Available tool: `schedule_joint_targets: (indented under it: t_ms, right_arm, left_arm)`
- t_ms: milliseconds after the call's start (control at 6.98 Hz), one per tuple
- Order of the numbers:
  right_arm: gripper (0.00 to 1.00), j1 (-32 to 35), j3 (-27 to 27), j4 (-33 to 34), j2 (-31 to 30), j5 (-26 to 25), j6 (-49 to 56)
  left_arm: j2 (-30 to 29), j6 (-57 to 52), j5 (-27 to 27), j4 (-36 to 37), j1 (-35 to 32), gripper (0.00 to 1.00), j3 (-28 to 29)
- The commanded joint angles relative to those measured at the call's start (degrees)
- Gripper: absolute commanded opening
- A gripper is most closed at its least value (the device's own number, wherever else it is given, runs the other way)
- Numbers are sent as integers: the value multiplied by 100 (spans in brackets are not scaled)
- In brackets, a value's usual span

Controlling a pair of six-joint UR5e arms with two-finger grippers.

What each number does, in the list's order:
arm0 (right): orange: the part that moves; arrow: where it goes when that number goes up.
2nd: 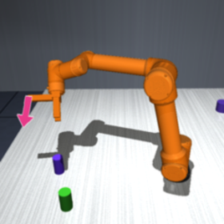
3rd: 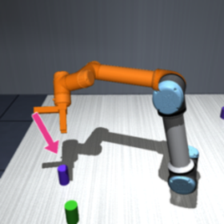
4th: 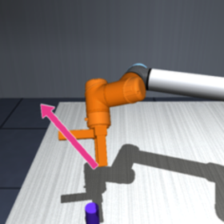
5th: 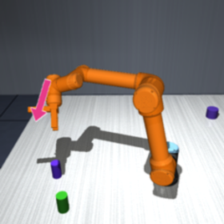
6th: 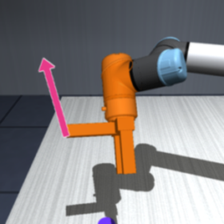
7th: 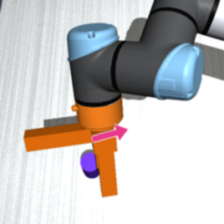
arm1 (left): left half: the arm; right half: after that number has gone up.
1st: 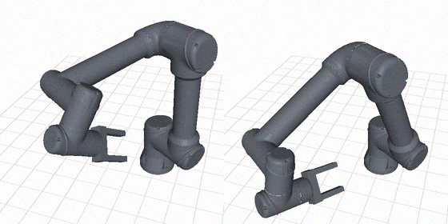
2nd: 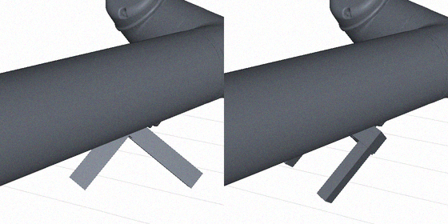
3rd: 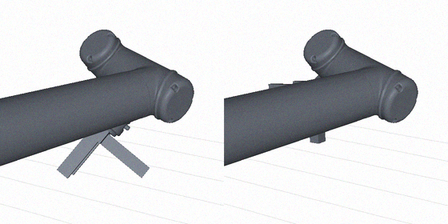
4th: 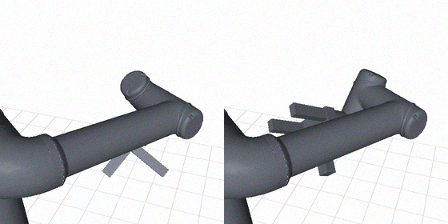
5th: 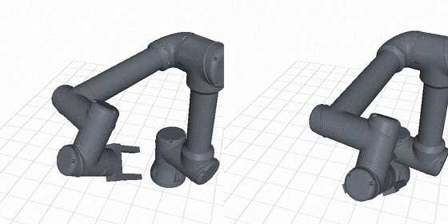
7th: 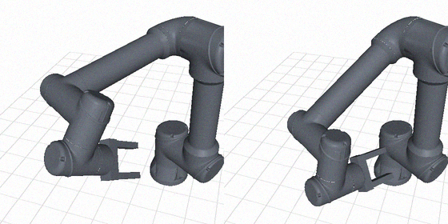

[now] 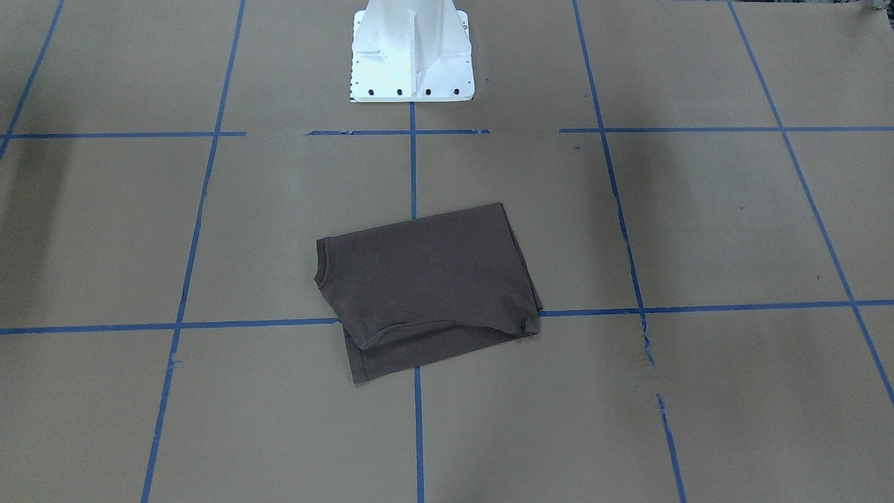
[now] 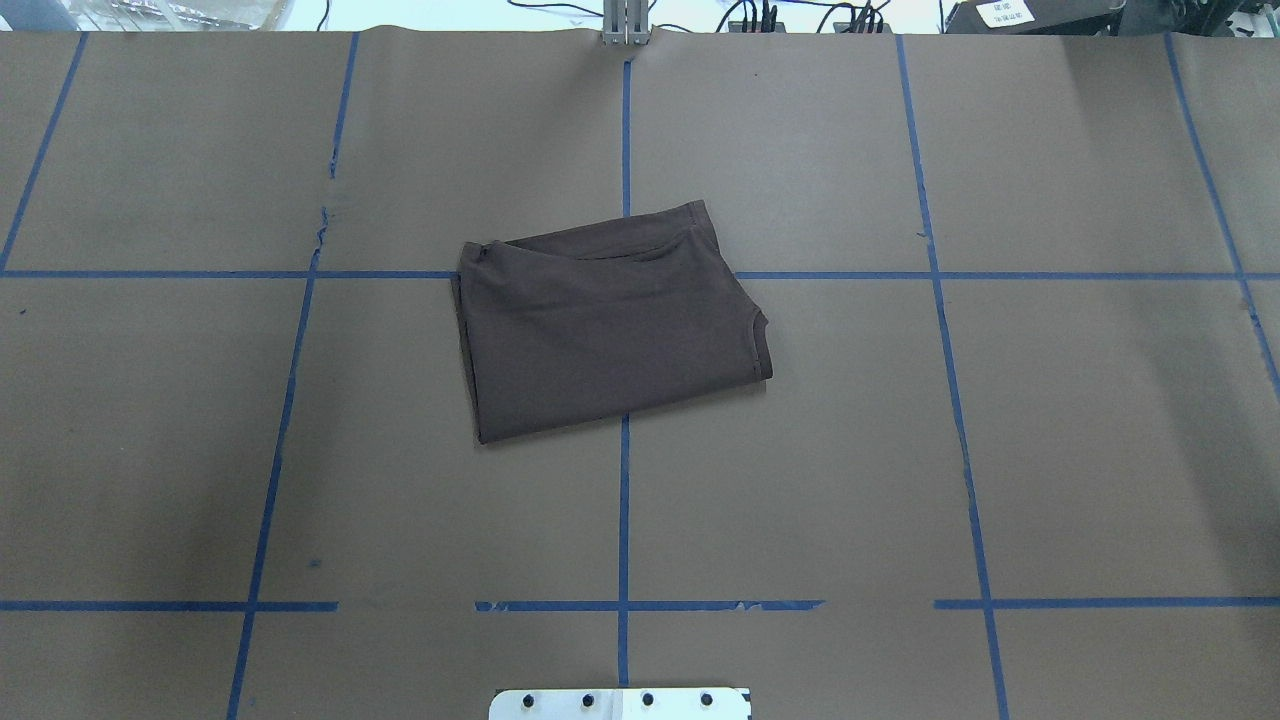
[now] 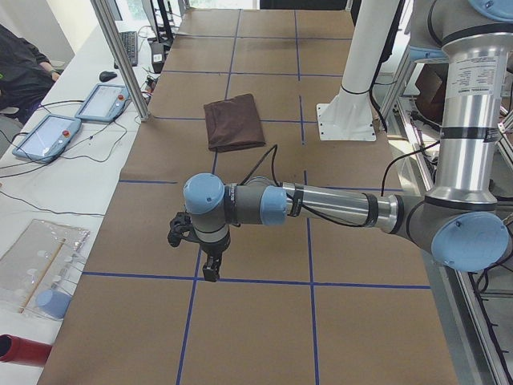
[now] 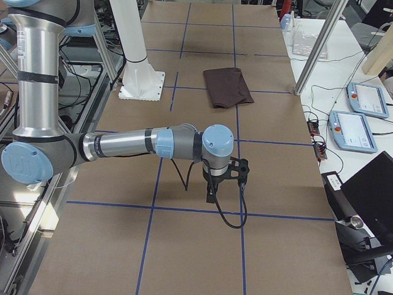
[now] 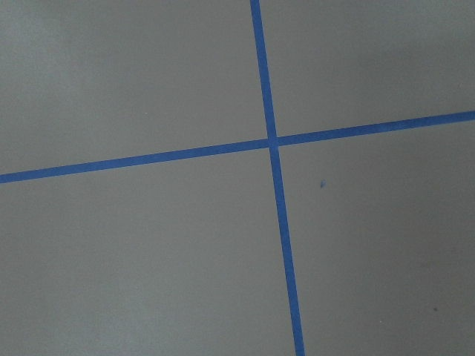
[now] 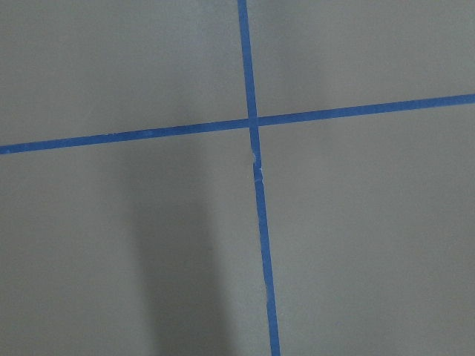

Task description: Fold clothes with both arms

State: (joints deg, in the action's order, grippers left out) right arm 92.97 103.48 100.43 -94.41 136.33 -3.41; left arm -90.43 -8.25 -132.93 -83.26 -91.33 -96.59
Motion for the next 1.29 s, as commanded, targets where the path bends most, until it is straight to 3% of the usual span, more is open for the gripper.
schedule_joint_targets:
  t_ms: [0,286,1146]
  right_arm:
    - [100,-25,-117,-32,-7,-1,16]
    - [100,-34,-503,-671,-24,-1,-1]
    - [100,-34,-496,-691,10,7,-2]
  left_arm:
    - [-53,16,21,-6,-8,100,-9]
    - [-62,16,21,-6,-8,100,-9]
    - [8,-10,12,-6,-8,100,8]
